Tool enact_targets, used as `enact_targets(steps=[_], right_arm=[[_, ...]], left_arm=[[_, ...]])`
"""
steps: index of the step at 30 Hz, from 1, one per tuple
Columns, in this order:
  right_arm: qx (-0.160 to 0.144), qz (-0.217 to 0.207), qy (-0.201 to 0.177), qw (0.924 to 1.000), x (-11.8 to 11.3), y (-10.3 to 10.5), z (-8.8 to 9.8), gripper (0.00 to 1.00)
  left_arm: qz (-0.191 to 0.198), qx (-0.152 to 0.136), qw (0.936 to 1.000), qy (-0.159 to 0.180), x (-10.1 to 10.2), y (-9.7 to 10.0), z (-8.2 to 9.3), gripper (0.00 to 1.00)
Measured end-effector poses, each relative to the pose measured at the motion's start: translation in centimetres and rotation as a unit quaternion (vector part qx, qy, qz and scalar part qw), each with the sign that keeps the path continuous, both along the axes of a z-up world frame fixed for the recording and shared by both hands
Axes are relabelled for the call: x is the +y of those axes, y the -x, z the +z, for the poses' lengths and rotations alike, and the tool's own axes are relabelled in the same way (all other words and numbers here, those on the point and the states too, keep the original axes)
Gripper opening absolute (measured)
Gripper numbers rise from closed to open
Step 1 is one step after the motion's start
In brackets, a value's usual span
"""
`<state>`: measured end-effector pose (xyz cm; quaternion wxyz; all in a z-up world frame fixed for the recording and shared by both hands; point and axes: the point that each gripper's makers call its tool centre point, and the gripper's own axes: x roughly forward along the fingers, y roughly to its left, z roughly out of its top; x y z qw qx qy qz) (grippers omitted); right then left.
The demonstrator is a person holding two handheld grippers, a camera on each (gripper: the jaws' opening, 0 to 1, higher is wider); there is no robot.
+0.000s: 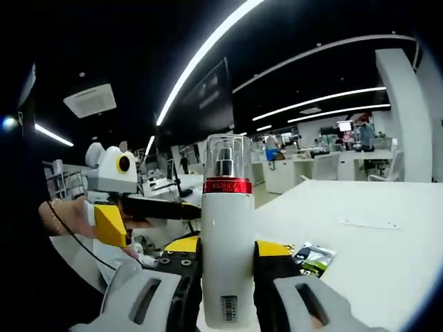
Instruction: Arrange the skincare products in the storage area until every visible bottle or jar stands upright without overlapping.
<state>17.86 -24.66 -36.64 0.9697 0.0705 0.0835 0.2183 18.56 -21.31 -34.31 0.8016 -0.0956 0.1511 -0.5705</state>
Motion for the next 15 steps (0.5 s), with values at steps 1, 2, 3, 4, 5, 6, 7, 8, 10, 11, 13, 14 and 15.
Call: enact_targets(steps=[1, 2, 3, 4, 5, 6, 7, 8, 10, 11, 13, 14, 15], right_arm=[[-0.001, 0.000, 0.001, 1.0000, 0.2, 0.1, 0.1, 0.18], [-0.004, -0.002, 0.001, 1.0000, 0.3, 0.1, 0.3, 0.18], [-0.005, -0.003, 0.002, 1.0000, 0.5, 0.2, 0.5, 0.18], [-0.007, -0.004, 0.003, 1.0000, 0.7, 0.2, 0.7, 0.18], [-0.012, -0.007, 0.008, 0.9999, 0.8, 0.3, 1.0, 0.18], [-0.015, -0.009, 0.012, 0.9998, 0.9, 0.3, 1.2, 0.18], [-0.017, -0.011, 0.015, 0.9997, 1.2, 0.4, 1.5, 0.18], [-0.020, -0.013, 0.019, 0.9995, 1.3, 0.4, 1.7, 0.18], [-0.024, -0.018, 0.030, 0.9991, 1.3, 0.4, 2.0, 0.18], [-0.028, -0.023, 0.043, 0.9984, 1.2, 0.5, 2.2, 0.18], [-0.030, -0.029, 0.055, 0.9976, 1.2, 0.6, 2.3, 0.18], [-0.031, -0.032, 0.058, 0.9973, 1.2, 0.6, 2.4, 0.18], [-0.031, -0.035, 0.062, 0.9970, 1.2, 0.7, 2.3, 0.18]], left_arm=[[-0.002, 0.004, 1.0000, 0.008, -0.2, 0.1, 0.4, 0.99], [-0.003, 0.012, 0.9998, 0.017, -0.5, 0.3, 0.8, 0.98], [-0.003, 0.013, 0.9997, 0.018, -0.6, 0.3, 0.9, 0.97], [-0.001, 0.016, 0.9995, 0.027, -0.8, 0.3, 1.5, 0.96], [0.000, 0.015, 0.9994, 0.030, -0.9, 0.4, 1.8, 0.95], [-0.001, 0.009, 0.9993, 0.037, -1.3, 0.6, 2.4, 0.94], [0.000, 0.003, 0.9992, 0.041, -1.5, 0.7, 2.8, 0.94], [0.004, -0.001, 0.9990, 0.045, -1.6, 0.5, 3.2, 0.92], [0.004, 0.007, 0.9987, 0.051, -2.1, 0.6, 3.7, 0.88], [0.007, 0.014, 0.9984, 0.054, -2.2, 0.6, 3.8, 0.84], [0.013, 0.019, 0.9982, 0.055, -2.6, 0.6, 3.9, 0.78], [0.015, 0.019, 0.9983, 0.053, -2.6, 0.5, 3.9, 0.75], [0.018, 0.019, 0.9987, 0.044, -2.7, 0.4, 3.7, 0.73]])
